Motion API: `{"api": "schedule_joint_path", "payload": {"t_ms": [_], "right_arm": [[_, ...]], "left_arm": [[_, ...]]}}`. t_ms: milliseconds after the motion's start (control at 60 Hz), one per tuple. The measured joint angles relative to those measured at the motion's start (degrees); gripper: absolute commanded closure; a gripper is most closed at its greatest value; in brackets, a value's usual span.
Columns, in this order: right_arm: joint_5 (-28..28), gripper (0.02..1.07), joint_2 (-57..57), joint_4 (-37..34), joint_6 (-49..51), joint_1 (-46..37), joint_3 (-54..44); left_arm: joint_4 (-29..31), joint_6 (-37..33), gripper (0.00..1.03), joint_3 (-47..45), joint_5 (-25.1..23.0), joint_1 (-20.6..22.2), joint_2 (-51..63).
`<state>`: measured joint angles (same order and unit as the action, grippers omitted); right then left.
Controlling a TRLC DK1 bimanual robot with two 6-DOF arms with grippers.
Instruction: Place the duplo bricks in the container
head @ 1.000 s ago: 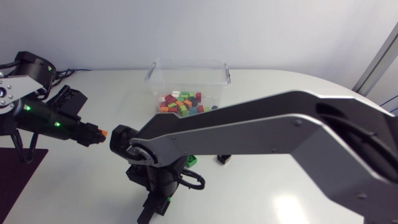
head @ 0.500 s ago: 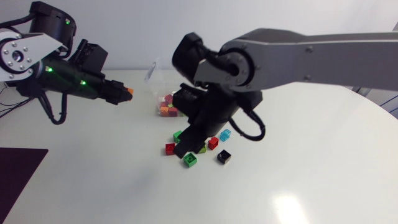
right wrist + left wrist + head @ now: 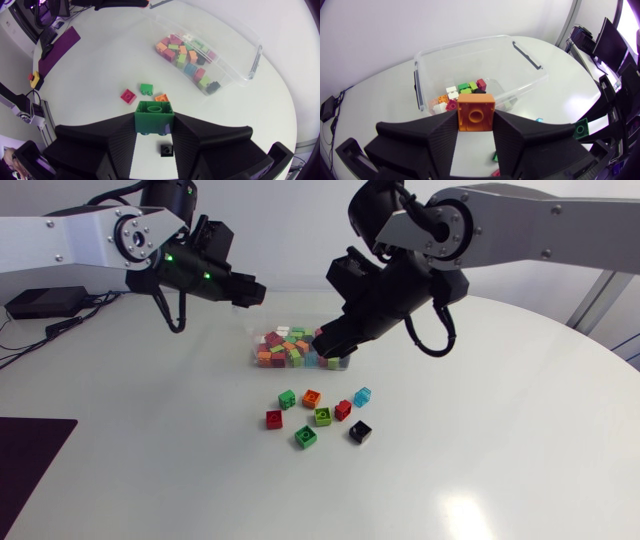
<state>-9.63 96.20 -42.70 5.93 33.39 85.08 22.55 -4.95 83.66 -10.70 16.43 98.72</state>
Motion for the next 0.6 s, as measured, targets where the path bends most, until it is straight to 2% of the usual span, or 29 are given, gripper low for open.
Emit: {"api": "schedule_joint_path", "payload": {"t_ms": [333,367,400,433,467,533,600], "right_arm": [[-0.92,0.8,-0.17,5.92,-0.57,-3.58,0.63],[-0.92,0.8,-0.09,6.8,-0.7,-3.76,1.11],[-0.87,0.8,0.09,7.54,-0.85,-3.91,1.68],[-0.85,0.8,0.31,8.48,-1.01,-4.09,2.1],[-0.83,0.8,0.68,9.09,-1.03,-4.26,2.69],[-0.61,0.8,1.73,10.75,-1.05,-4.68,3.87],[-0.48,0.8,3.02,12.11,-1.27,-5.14,4.94]], "left_arm": [[-2.01,1.62,0.62,11.37,0.9,1.29,10.8],[-3.67,2.21,0.48,11.78,1.81,1.29,11.54],[-4.92,2.47,0.41,11.87,2.25,1.29,11.87],[-5.84,2.67,0.24,11.87,2.62,1.29,12.09],[-7.17,3.06,0.14,11.72,2.64,1.27,12.11],[-11.67,3.48,0.05,10.36,2.93,1.05,11.8],[-14.23,3.91,0.05,7.85,3.06,0.72,10.29]]}}
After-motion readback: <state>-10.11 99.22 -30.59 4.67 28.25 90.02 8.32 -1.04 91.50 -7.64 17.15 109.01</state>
